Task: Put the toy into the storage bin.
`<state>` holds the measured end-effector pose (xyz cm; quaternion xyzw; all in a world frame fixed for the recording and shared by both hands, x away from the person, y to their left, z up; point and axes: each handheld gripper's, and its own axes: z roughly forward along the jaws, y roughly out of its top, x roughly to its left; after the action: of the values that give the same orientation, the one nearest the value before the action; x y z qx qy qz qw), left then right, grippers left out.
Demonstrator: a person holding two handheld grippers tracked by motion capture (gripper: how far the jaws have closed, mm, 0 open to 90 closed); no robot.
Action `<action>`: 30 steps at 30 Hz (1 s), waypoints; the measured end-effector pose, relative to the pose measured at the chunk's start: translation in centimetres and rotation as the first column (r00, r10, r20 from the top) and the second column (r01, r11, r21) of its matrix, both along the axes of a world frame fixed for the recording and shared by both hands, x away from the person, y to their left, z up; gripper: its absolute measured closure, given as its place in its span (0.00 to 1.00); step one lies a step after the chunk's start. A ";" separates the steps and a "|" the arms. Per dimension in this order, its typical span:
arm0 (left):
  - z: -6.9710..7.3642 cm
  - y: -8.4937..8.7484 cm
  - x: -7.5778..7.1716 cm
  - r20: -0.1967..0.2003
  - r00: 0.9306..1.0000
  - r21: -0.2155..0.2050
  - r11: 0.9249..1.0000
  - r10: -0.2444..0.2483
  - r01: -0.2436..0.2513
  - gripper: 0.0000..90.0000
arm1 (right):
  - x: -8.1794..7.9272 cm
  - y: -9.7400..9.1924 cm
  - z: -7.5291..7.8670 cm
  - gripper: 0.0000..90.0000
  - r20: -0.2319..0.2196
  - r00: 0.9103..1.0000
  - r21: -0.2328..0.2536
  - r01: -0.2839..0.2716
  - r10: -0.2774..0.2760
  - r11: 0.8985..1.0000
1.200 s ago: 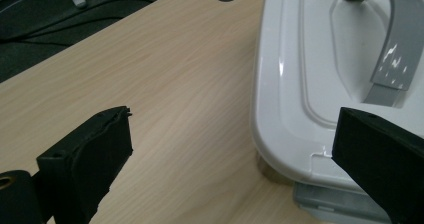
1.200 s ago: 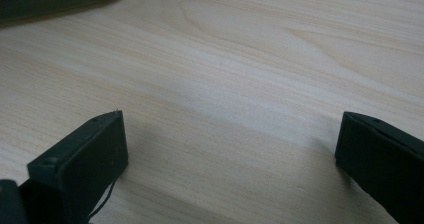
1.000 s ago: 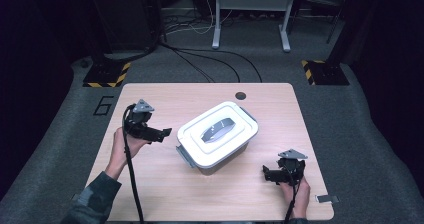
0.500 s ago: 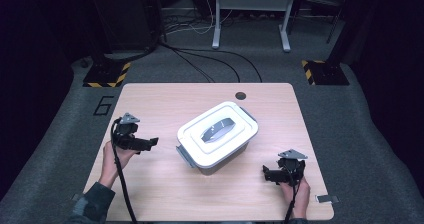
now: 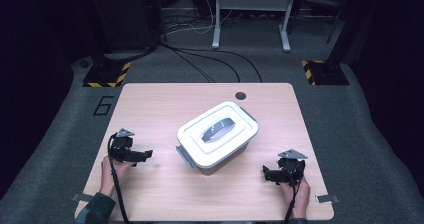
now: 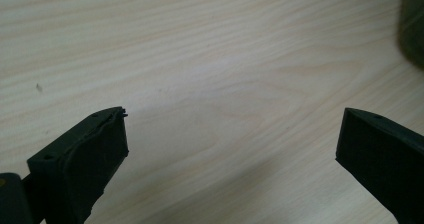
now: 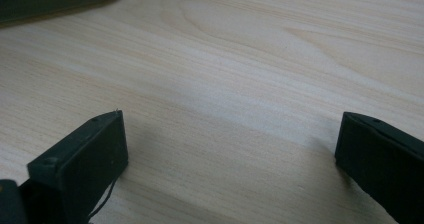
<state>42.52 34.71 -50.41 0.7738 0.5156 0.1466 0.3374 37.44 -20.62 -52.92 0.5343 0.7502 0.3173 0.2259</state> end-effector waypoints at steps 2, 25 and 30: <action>-0.3 0.2 -0.1 -0.003 1.000 0.006 1.000 0.002 -0.002 0.00 | 0.0 0.0 0.0 0.00 0.000 1.000 0.000 0.000 0.000 1.000; -2.7 0.8 -2.0 0.102 0.995 0.077 0.997 0.023 -0.031 0.00 | 0.0 0.0 0.0 0.00 0.000 1.000 0.000 0.002 -0.002 1.000; -2.7 0.7 -2.0 0.102 0.994 0.078 0.996 0.024 -0.033 0.00 | 0.0 0.0 0.0 0.00 0.000 1.000 0.000 0.002 -0.002 1.000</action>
<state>40.55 35.45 -53.11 0.7708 0.5026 0.2108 0.3299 37.45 -20.61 -52.93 0.5352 0.7495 0.3171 0.2262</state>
